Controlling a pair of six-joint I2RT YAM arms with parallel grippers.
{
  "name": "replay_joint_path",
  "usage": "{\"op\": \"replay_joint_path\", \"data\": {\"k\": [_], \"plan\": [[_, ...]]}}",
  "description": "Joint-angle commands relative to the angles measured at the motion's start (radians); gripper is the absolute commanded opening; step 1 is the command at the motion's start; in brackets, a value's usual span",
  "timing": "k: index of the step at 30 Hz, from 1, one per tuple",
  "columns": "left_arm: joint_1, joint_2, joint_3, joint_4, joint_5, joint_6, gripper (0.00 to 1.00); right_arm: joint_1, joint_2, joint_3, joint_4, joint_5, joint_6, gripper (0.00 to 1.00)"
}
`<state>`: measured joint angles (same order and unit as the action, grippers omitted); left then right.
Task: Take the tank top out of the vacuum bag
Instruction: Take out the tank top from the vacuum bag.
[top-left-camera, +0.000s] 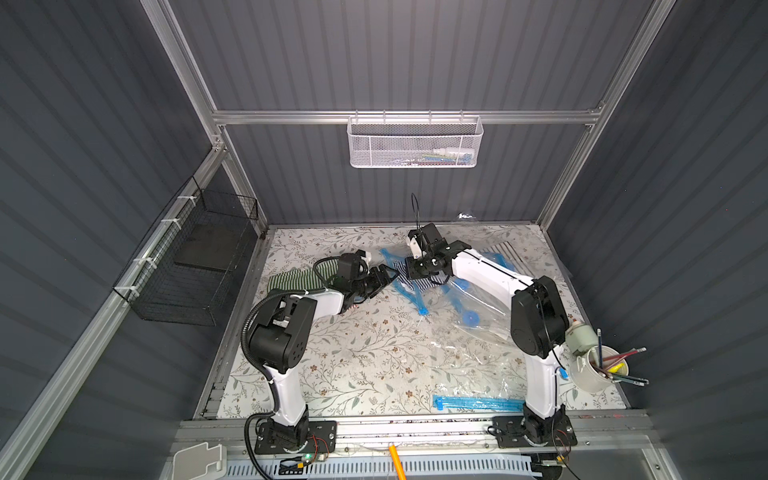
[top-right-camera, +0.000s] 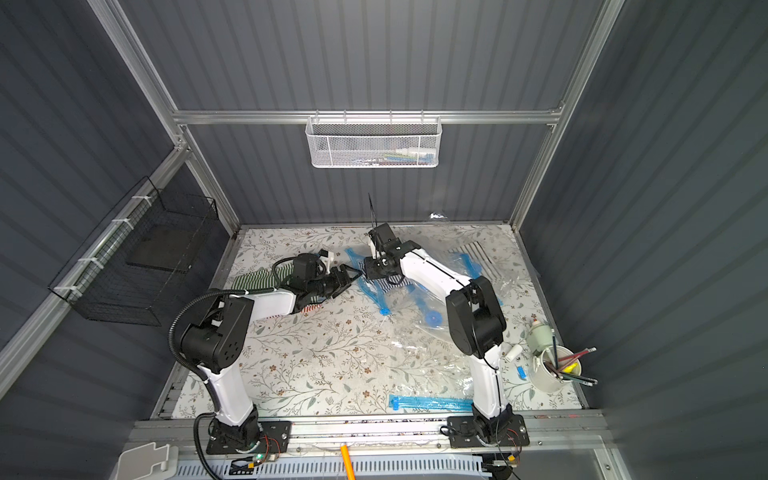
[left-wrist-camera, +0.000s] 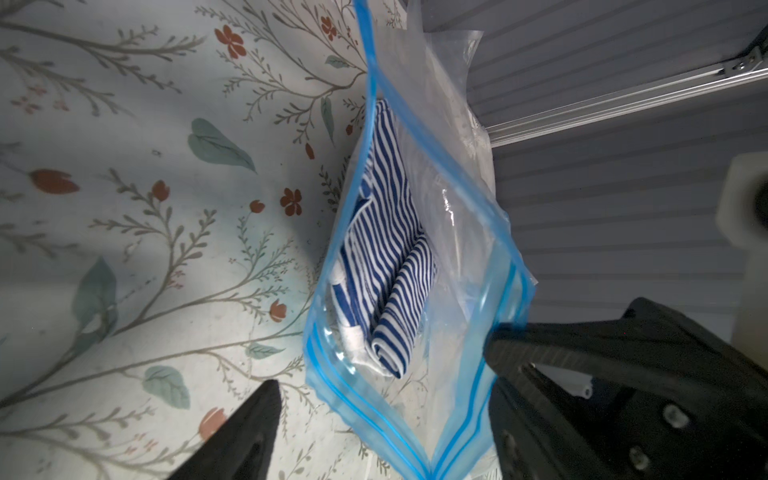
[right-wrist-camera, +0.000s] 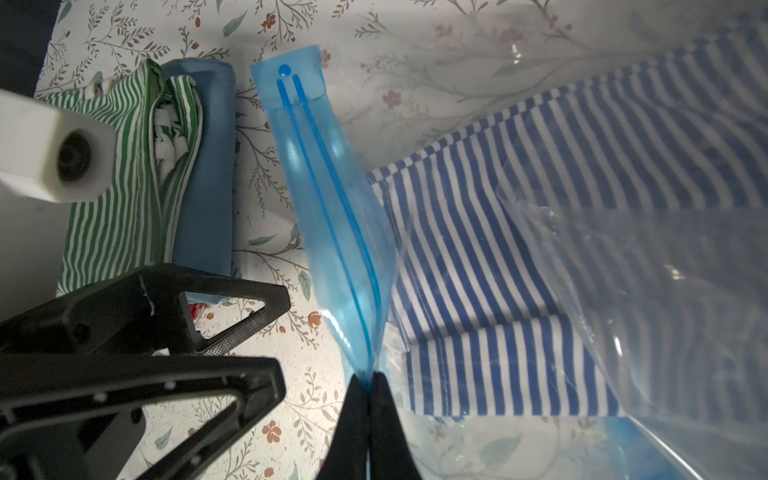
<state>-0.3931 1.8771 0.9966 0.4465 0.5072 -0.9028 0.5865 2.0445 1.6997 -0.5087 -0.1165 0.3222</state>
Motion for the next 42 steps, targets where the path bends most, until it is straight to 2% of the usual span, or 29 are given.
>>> {"op": "replay_joint_path", "data": {"k": [1,9,13,21,34,36,39,41,42], "plan": [[-0.013,0.001,0.028,0.019,0.017,-0.023,0.79,0.008,-0.023,-0.004,0.013,-0.007,0.009,0.00],[-0.024,0.078,0.034,0.112,0.027,-0.094,0.77,0.010,-0.018,0.003,0.028,-0.036,0.026,0.00],[-0.036,0.113,0.052,0.121,0.011,-0.093,0.72,0.009,-0.018,-0.003,0.032,-0.032,0.029,0.00],[-0.075,0.182,0.095,0.131,-0.001,-0.096,0.70,0.012,-0.021,-0.007,0.048,-0.053,0.034,0.00],[-0.147,0.198,0.164,-0.109,-0.152,0.068,0.69,0.013,-0.043,-0.009,0.078,-0.050,0.043,0.00],[-0.158,0.221,0.186,-0.140,-0.168,0.084,0.64,0.012,-0.050,-0.014,0.092,-0.051,0.051,0.00],[-0.165,0.258,0.208,-0.148,-0.170,0.088,0.41,0.012,-0.055,-0.025,0.106,-0.057,0.057,0.00],[-0.169,0.270,0.219,-0.158,-0.171,0.100,0.42,0.012,-0.056,-0.034,0.109,-0.057,0.057,0.00],[-0.172,0.273,0.228,-0.173,-0.212,0.115,0.42,0.012,-0.056,-0.040,0.109,-0.055,0.057,0.00]]}}
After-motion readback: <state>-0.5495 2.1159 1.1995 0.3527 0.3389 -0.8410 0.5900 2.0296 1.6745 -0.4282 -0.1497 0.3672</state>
